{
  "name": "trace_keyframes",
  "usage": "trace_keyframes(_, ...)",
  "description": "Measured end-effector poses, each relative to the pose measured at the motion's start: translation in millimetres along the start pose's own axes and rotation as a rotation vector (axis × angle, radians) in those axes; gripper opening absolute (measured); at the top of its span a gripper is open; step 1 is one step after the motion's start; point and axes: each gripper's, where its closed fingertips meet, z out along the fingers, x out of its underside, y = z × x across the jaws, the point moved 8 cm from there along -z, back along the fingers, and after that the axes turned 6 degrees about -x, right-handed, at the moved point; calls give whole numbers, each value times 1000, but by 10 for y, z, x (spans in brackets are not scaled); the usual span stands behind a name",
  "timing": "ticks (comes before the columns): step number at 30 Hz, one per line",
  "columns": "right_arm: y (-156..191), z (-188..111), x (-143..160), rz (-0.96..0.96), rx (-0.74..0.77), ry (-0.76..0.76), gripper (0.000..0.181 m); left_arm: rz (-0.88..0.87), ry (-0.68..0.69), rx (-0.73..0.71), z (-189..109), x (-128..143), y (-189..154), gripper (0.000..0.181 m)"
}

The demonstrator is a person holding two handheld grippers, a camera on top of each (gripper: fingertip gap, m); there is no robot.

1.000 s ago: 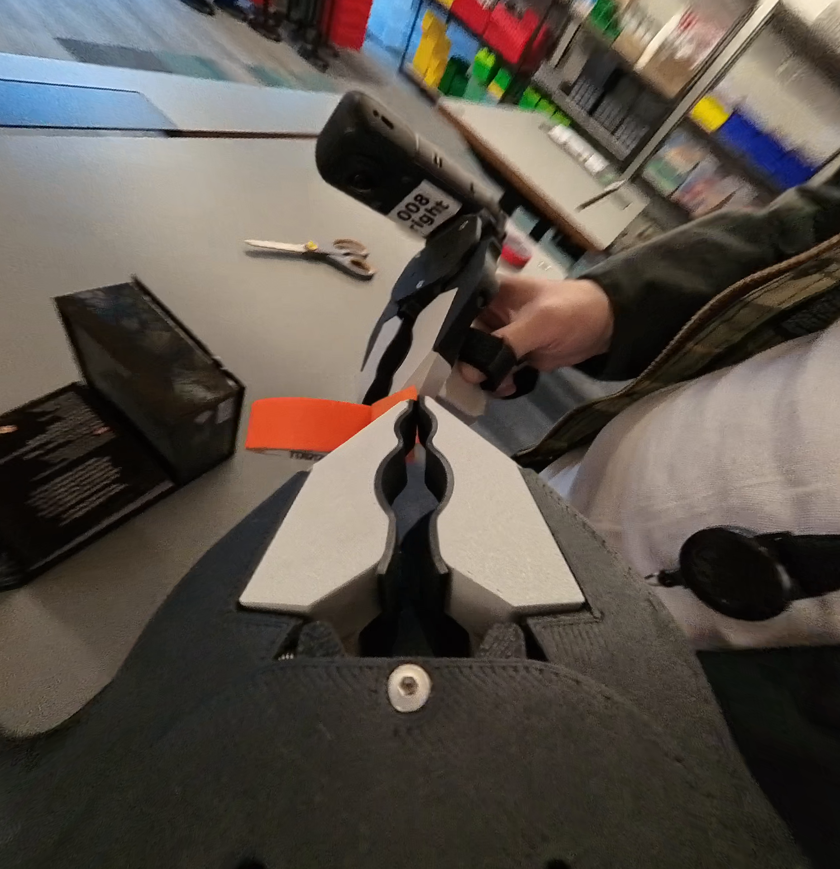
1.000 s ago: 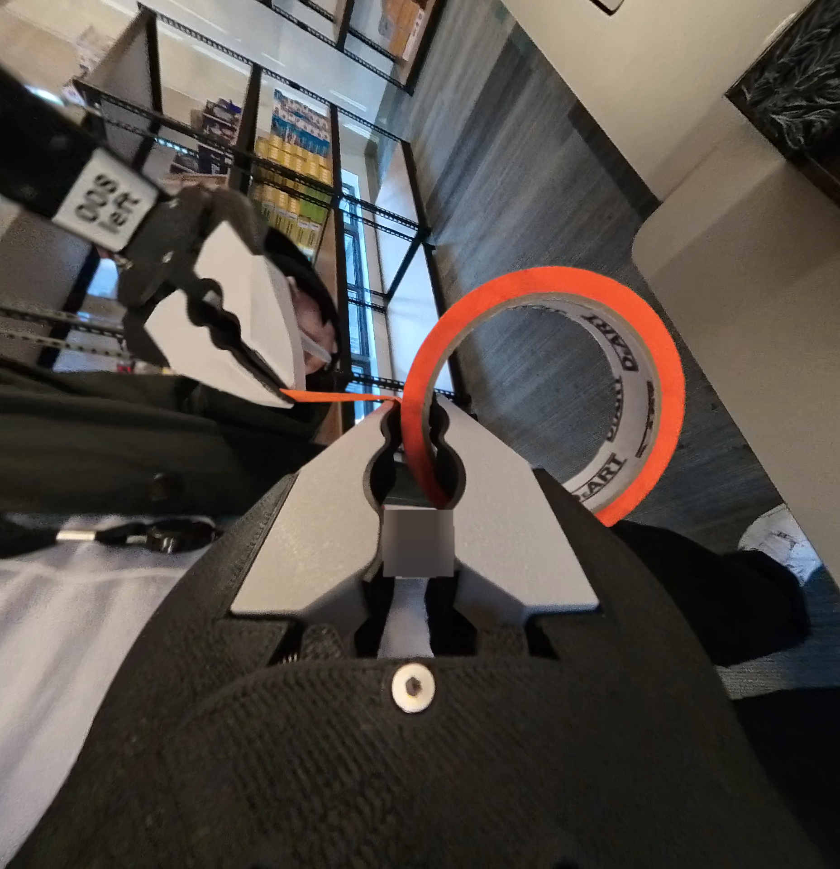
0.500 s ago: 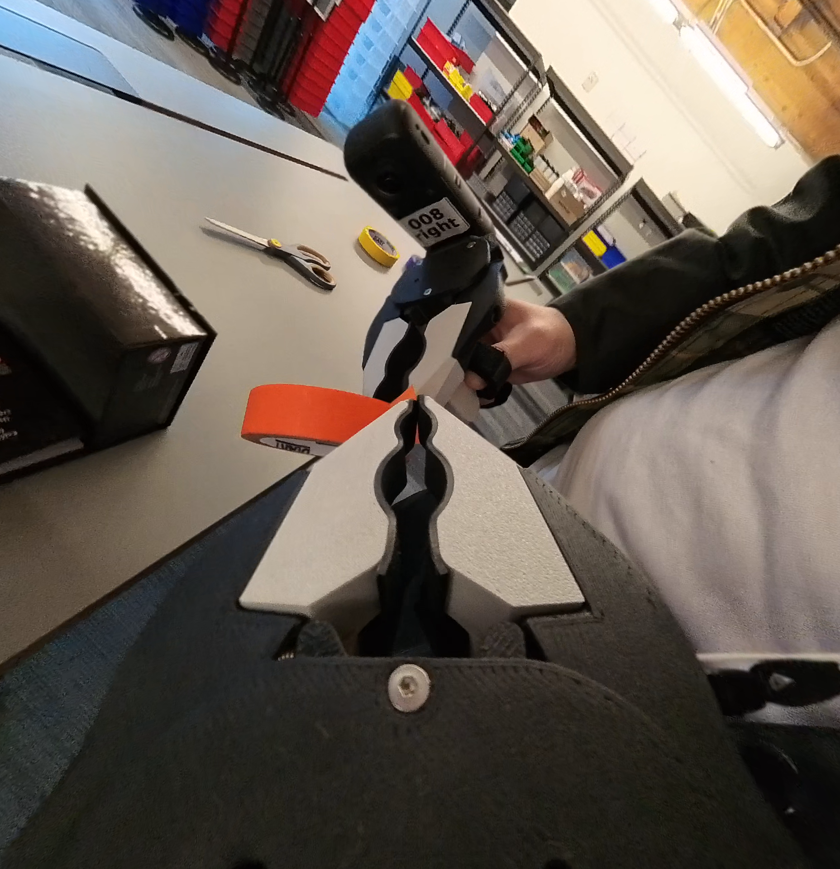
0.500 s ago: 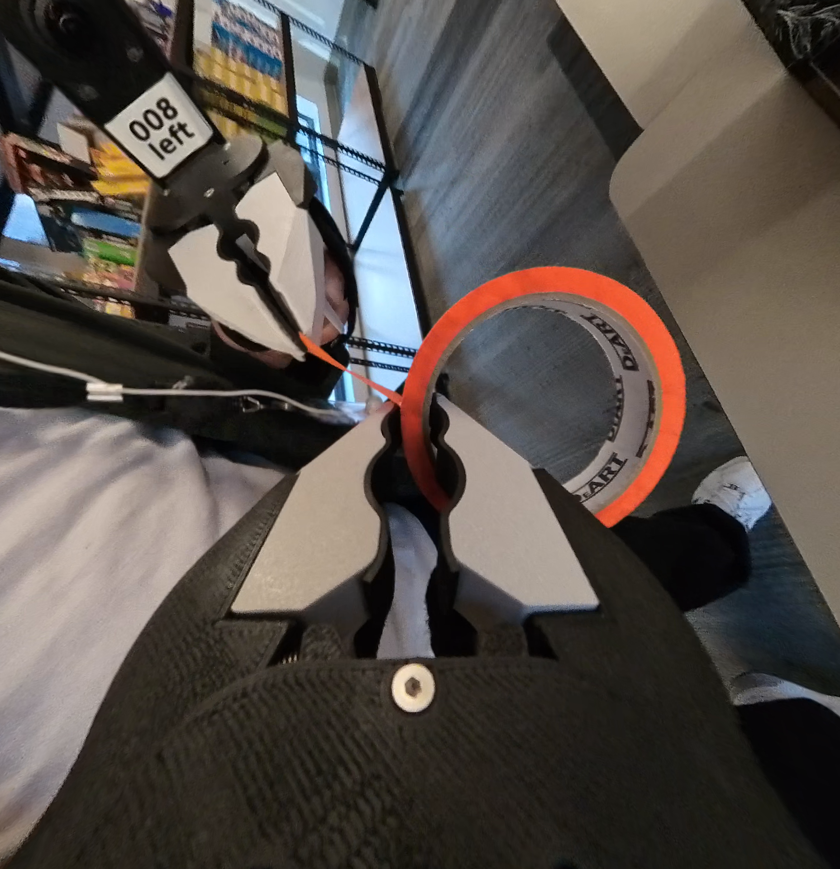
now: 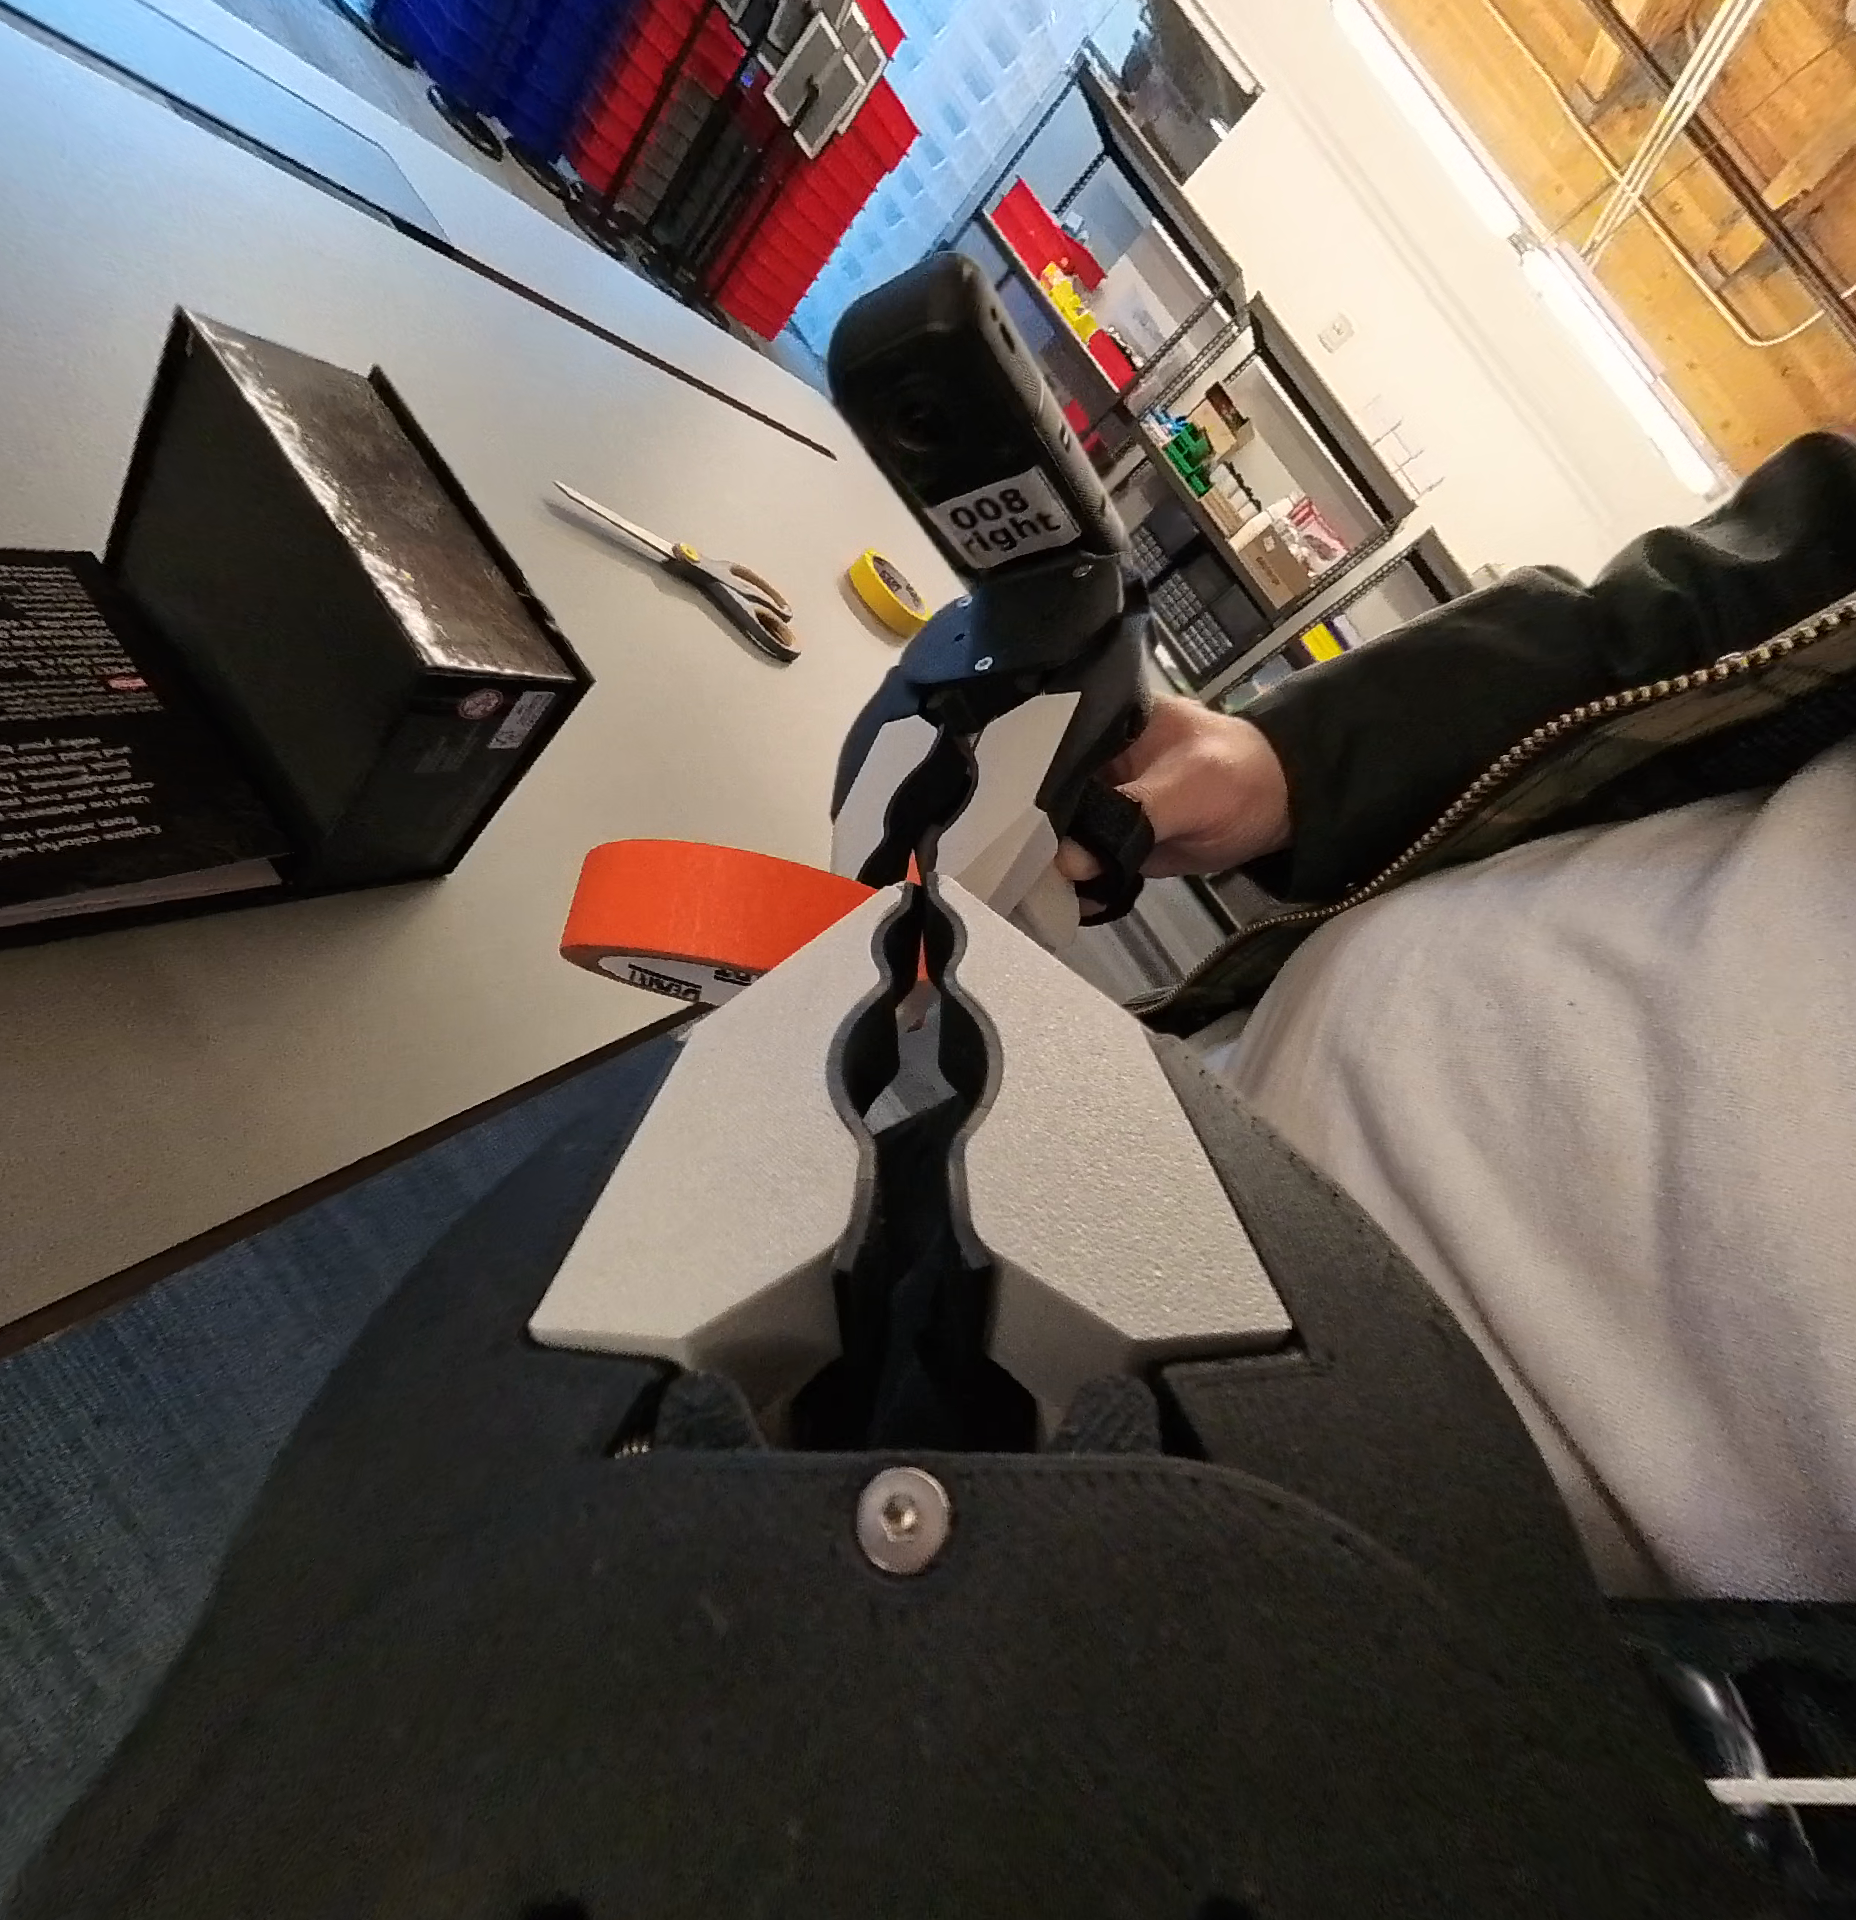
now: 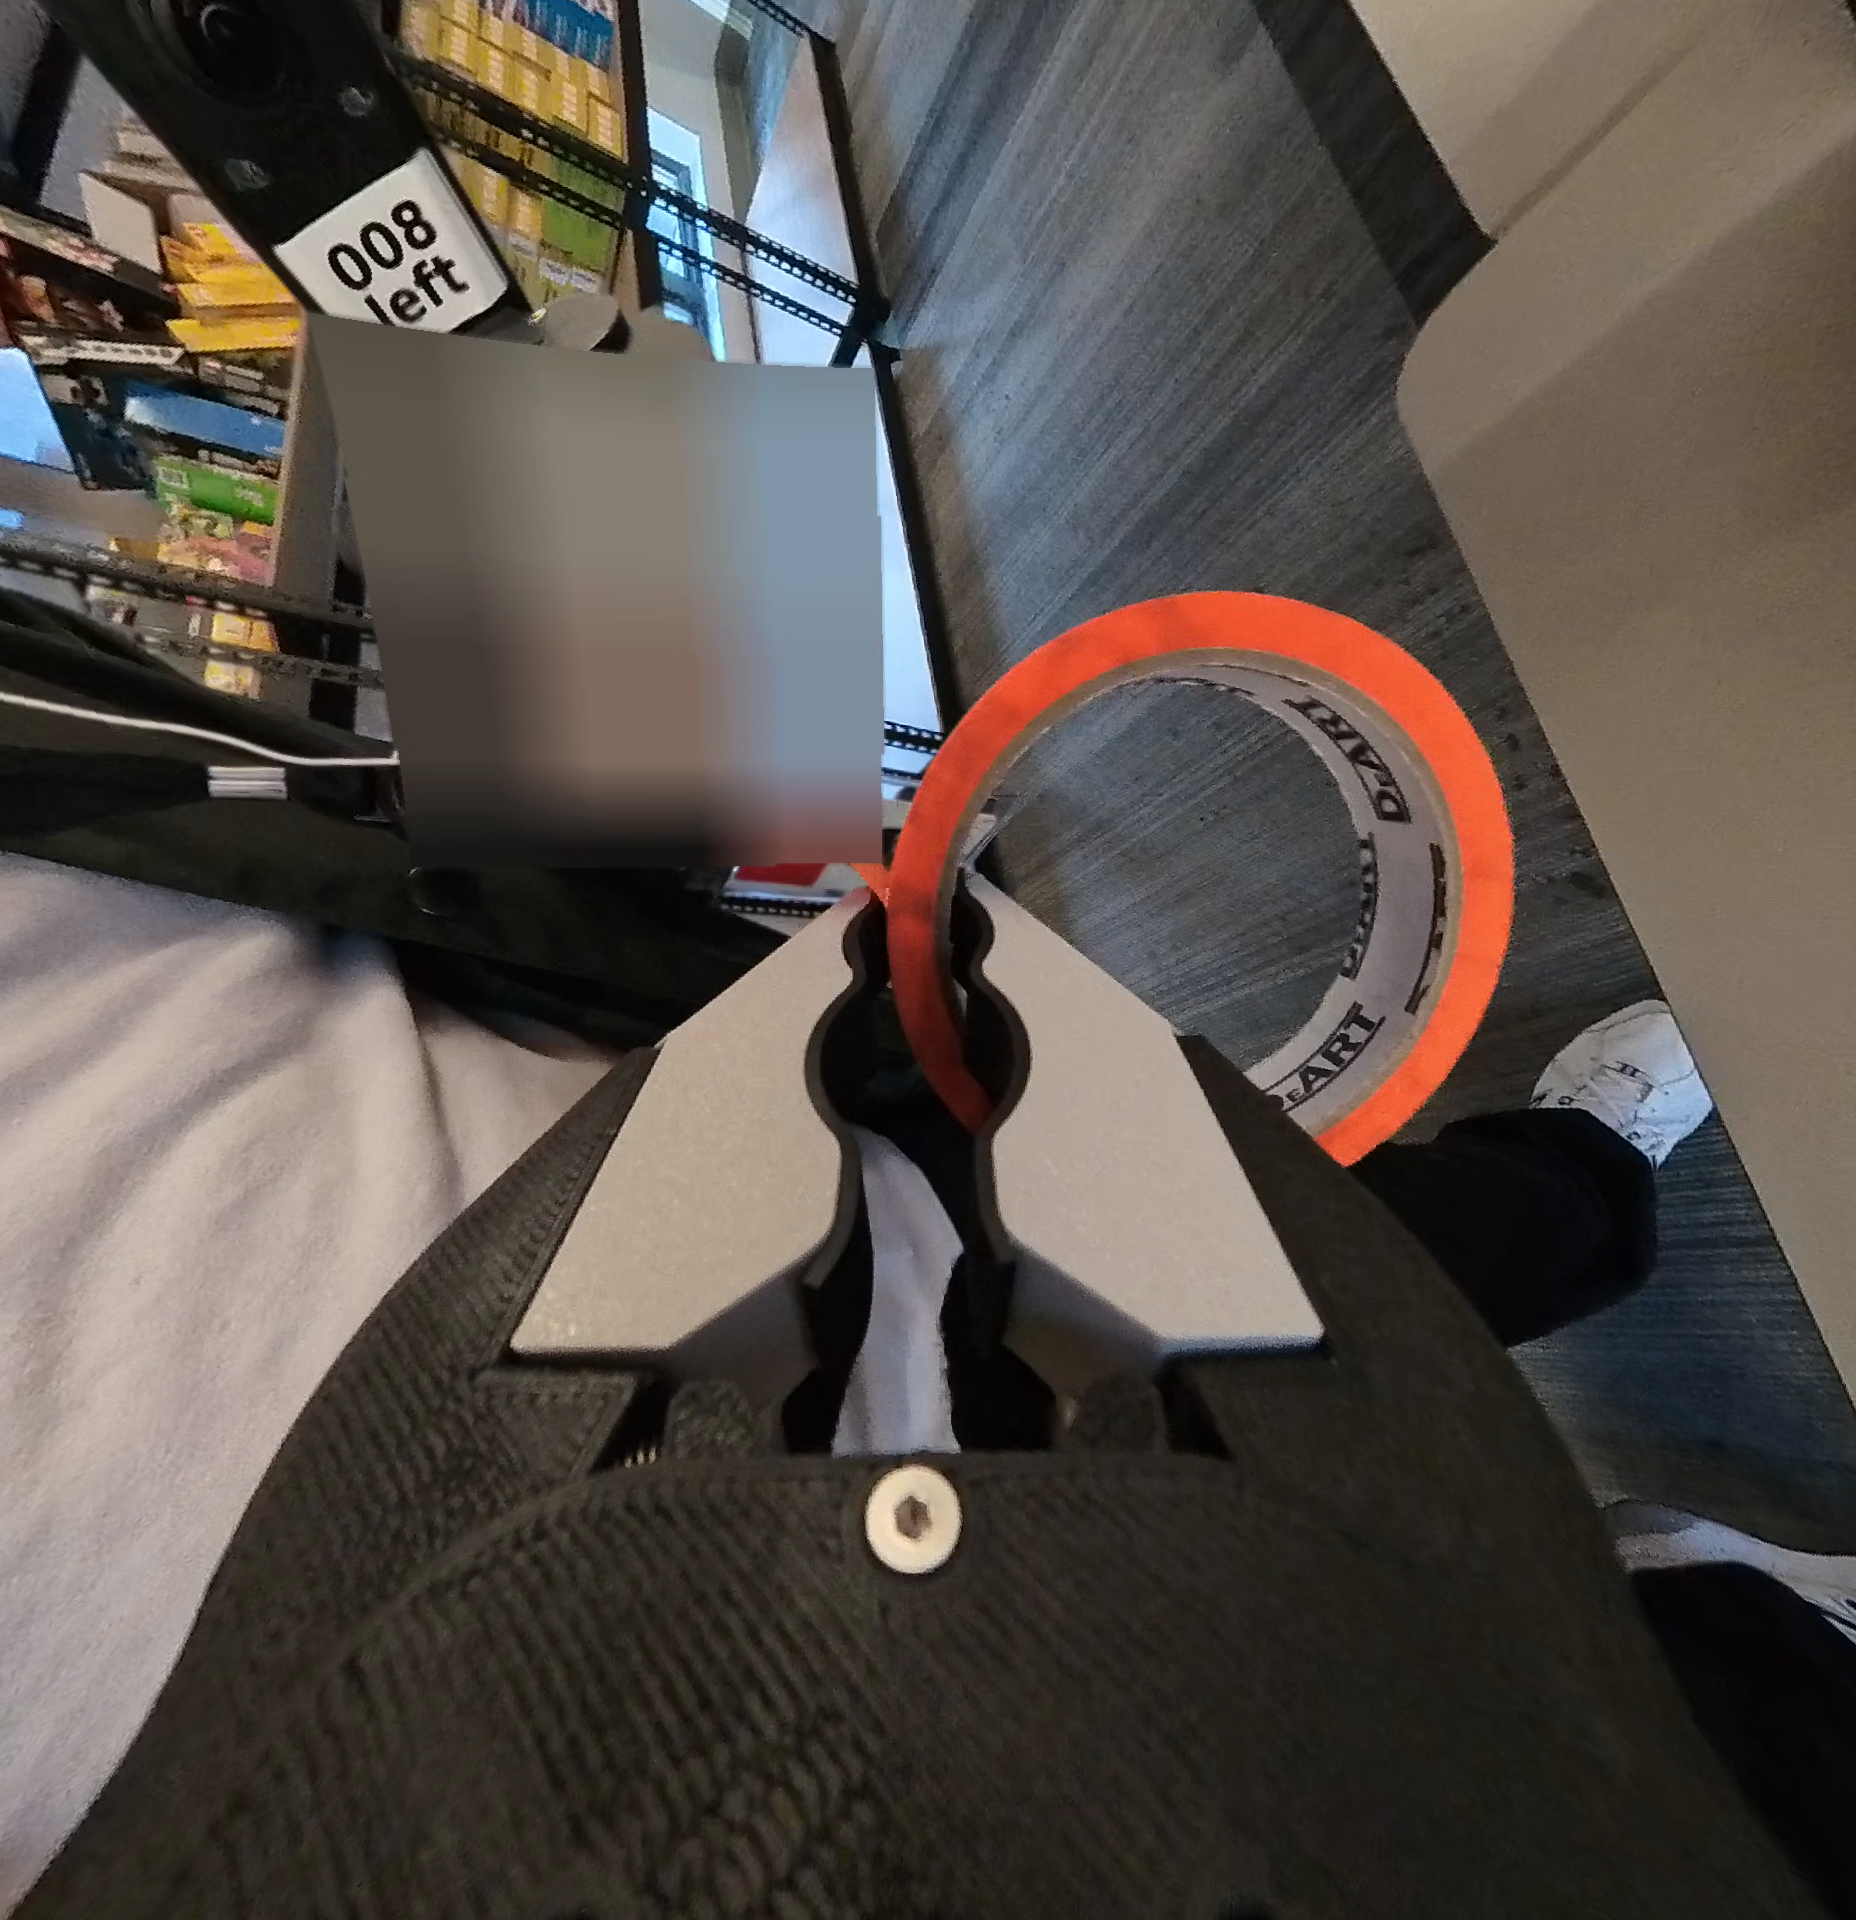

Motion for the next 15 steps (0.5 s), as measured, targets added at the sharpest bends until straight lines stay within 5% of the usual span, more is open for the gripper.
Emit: trace_keyframes(15, 238, -483, -1, -191, -307, -235, 13, 139, 143, -65, 413, -646, -618, 0)
